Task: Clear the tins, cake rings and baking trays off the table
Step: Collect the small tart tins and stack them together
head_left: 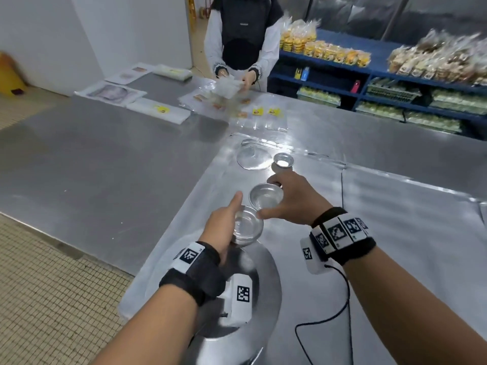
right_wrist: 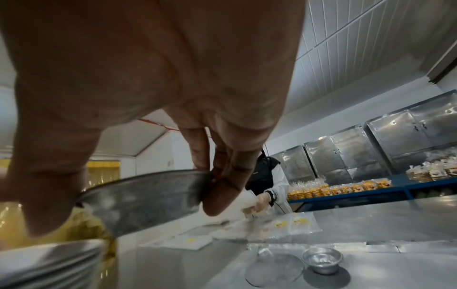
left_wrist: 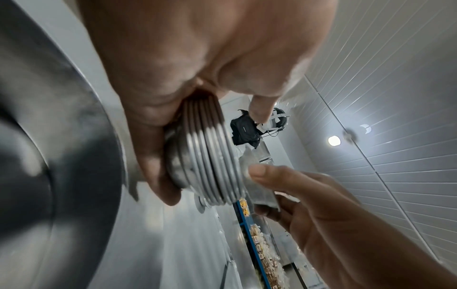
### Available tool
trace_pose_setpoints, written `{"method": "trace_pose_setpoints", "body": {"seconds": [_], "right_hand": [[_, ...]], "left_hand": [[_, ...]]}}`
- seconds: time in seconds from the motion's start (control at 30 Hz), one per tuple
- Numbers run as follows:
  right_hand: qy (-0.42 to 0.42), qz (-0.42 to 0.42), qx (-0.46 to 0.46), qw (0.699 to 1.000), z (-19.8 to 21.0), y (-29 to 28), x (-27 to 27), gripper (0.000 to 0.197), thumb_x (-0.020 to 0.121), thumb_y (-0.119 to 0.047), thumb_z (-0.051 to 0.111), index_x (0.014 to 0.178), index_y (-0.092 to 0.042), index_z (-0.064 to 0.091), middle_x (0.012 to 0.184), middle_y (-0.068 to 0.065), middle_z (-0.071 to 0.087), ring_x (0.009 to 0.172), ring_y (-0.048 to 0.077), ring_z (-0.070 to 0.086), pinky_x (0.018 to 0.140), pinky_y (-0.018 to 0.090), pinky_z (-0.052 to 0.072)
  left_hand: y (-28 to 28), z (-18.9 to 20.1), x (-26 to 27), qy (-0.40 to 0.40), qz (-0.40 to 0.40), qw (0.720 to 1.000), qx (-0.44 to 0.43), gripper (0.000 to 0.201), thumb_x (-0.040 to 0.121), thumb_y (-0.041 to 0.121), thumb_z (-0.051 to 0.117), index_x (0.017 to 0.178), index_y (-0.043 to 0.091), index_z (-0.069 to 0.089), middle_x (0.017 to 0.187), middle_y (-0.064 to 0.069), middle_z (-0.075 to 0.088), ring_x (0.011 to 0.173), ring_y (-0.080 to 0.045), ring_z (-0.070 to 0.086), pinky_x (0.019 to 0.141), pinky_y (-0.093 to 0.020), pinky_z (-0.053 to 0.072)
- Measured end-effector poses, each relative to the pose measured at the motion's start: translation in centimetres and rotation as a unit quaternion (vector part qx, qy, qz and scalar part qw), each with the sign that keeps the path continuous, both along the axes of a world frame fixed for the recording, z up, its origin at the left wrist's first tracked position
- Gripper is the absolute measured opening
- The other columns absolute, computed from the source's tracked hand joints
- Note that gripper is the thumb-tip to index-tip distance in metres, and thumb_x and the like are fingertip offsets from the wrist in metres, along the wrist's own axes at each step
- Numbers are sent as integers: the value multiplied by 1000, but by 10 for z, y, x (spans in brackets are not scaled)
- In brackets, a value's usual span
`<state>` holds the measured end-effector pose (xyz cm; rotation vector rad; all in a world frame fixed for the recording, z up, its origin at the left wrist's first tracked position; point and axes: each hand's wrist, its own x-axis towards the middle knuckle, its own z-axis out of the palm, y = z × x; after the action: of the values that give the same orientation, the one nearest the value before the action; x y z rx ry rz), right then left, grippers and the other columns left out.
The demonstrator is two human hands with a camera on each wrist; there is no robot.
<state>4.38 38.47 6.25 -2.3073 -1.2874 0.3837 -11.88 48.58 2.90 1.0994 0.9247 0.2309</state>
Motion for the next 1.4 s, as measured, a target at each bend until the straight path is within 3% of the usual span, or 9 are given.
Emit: {"method": "trace_pose_setpoints", "body": {"seconds": [0.17,0.27,0.4,0.5,0.6,0.7,0.9,1.13,1.4], "right_hand": [[-11,8,14,1000,14,-36,-34,73,56,-51,86,116,-20,58,105,-4,50,97,13,48,80,22,36],[-11,11,34,999,10,-50,-46,73,58,-51,87,117,-18,58,105,-4,50,96,10,48,77,17,35],[-2,10,43,999,-2,-59,-56,72,57,-54,84,115,-20,60,107,-6,53,102,10,50,85,19,41],[-7,27,37,999,-8,-61,-61,61,57,-57,82,98,-18,61,94,-7,54,93,11,48,79,24,40],[-1,43,45,998,-7,-59,-66,50,61,-47,88,88,-15,62,85,-4,57,87,12,47,75,26,40],[35,52,30,998,1,-59,-63,71,57,-43,93,114,-13,62,105,0,59,99,13,52,87,28,45],[47,39,-5,998,-8,-44,-41,85,61,-28,93,134,-18,53,120,0,56,102,14,52,93,34,48],[31,-14,-99,995,-43,6,23,58,80,-33,81,131,-16,58,120,1,62,94,12,54,92,30,49],[-48,-102,-165,980,-78,79,117,48,88,-33,71,131,-13,58,126,5,63,119,26,58,98,36,49]], "left_hand": [[-25,14,4,-32,-48,998,-1,55,81,64,69,108,16,76,97,-11,78,87,-31,75,84,-42,59],[-35,12,6,-19,-44,999,19,34,83,36,76,105,10,71,86,-8,73,75,-29,70,81,-50,60],[-44,5,7,2,-66,997,44,30,74,18,73,103,12,68,90,-13,73,80,-31,71,83,-54,60],[-46,-1,7,7,-72,996,52,28,76,13,67,104,12,67,91,-15,71,81,-32,69,71,-43,58],[-44,-4,6,10,-71,996,57,24,84,5,62,106,12,66,97,-20,71,89,-39,70,72,-48,60],[-38,-2,5,13,-68,996,64,26,81,5,63,106,11,67,101,-21,72,95,-42,71,83,-61,59],[-15,-3,8,22,-39,997,58,22,91,0,60,110,11,63,105,-21,70,93,-40,69,76,-51,61],[18,-9,15,16,-5,998,62,19,91,-2,61,106,9,65,90,-16,68,78,-31,65,70,-42,56],[57,-20,33,24,-3,995,92,16,89,-1,62,96,12,67,88,-12,68,78,-26,63,77,-43,53]]}}
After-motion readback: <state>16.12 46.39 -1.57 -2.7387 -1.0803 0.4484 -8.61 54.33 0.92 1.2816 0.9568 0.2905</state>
